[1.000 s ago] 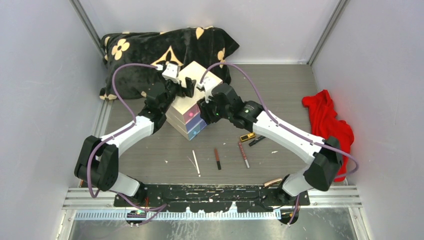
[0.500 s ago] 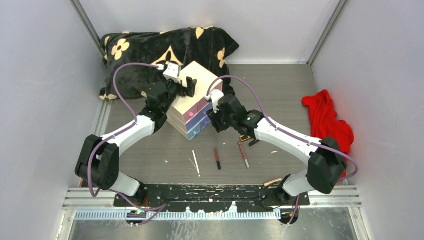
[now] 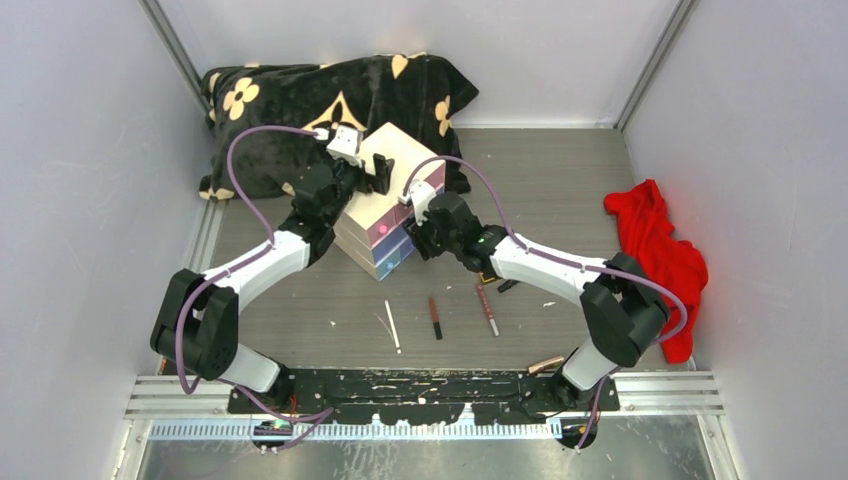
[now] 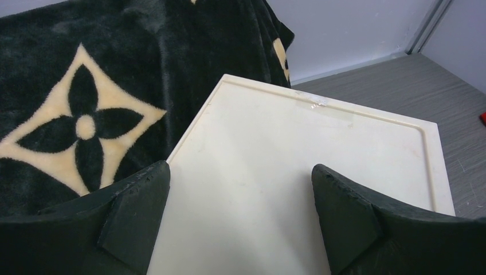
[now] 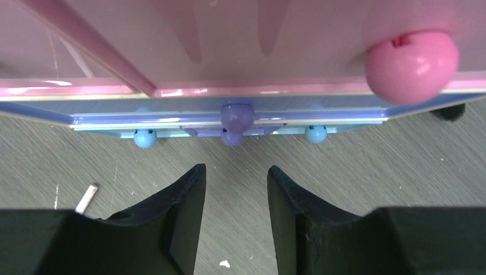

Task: Organize the makeup
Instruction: Open the drawer in the storage box.

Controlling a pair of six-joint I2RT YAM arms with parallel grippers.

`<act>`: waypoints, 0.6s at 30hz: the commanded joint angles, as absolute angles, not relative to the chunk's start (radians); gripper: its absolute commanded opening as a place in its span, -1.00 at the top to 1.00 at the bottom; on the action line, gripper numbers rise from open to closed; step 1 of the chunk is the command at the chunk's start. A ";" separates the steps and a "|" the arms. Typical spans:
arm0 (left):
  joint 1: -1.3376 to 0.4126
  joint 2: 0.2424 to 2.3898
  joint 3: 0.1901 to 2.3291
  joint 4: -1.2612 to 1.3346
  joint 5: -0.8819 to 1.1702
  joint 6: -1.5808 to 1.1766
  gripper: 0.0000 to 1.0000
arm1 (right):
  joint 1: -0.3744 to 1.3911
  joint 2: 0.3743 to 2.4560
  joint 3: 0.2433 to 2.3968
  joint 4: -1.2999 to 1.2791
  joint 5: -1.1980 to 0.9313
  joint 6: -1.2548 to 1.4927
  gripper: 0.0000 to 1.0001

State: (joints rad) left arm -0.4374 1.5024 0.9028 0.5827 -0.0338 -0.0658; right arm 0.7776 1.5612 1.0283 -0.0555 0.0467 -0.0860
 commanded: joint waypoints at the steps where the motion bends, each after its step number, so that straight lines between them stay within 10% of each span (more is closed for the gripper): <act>1: -0.419 1.619 0.812 0.194 -0.100 -0.183 -0.89 | 0.774 1.577 1.050 0.104 0.044 -0.133 0.03; 18: -0.419 1.630 0.813 0.202 -0.094 -0.190 -0.89 | 0.758 1.651 1.047 0.259 0.033 -0.128 0.11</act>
State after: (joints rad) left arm -0.4377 1.5089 0.9073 0.5835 -0.0338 -0.0658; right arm 0.7635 1.6543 1.0283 0.1425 0.0235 -0.1295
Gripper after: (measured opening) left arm 0.941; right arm 0.464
